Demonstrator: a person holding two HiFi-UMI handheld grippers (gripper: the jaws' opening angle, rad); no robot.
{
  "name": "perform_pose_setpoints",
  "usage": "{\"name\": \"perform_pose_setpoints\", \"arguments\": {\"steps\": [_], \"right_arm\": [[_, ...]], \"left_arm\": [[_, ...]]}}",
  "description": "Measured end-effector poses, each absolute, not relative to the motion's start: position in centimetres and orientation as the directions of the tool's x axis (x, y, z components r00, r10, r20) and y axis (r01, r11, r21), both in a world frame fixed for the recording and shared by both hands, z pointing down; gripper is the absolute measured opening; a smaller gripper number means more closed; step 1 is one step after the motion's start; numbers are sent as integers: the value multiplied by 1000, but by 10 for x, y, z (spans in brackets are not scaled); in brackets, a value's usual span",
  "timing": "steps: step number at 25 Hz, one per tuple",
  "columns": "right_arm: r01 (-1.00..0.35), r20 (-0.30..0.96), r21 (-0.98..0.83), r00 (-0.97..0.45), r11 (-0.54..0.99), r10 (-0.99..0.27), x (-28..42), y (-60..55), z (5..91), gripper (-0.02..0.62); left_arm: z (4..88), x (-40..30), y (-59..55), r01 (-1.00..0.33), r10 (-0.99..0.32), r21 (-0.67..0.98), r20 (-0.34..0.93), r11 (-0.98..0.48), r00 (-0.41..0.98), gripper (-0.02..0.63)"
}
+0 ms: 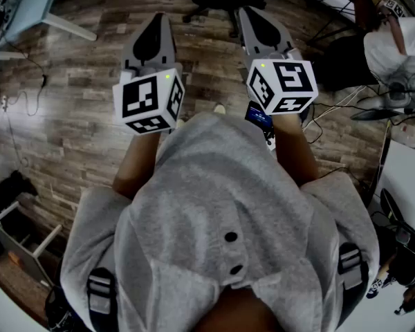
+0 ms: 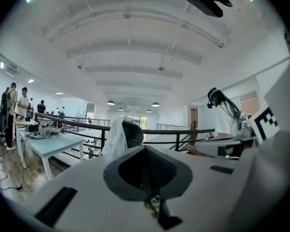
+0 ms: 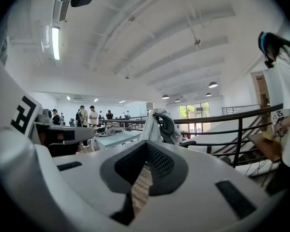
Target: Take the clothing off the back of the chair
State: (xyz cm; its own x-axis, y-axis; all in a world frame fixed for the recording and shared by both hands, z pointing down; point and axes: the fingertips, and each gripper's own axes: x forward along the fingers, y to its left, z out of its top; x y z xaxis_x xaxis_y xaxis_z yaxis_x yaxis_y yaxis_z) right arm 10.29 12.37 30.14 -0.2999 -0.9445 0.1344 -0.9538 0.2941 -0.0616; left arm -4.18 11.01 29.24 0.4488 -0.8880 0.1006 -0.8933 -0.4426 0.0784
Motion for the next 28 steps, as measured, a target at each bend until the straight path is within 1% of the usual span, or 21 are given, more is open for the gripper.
{"name": "perform_pose_setpoints", "arguments": {"steps": [5,7,14,21,28], "right_arm": [[-953,136,-46,-304,300,-943,116,131,304,9],[-952,126,-67,-304,298,-944,123,130,303,9],[-922,111,-127,-379,365,-919,130,133,305,9],[-901,106,-138,-426,411,-899,141,141,310,9],[-895,84,-132,-438,426,-895,141,146,307,11]], "left_arm": [[294,-33,113,-898,-891,85,112,-433,440,9],[291,-30,111,-901,-895,83,108,-425,432,9],[286,-27,113,-918,-913,63,98,-391,395,9],[289,-18,127,-931,-925,55,108,-361,365,9],[291,-17,132,-929,-923,76,105,-363,370,9]]}}
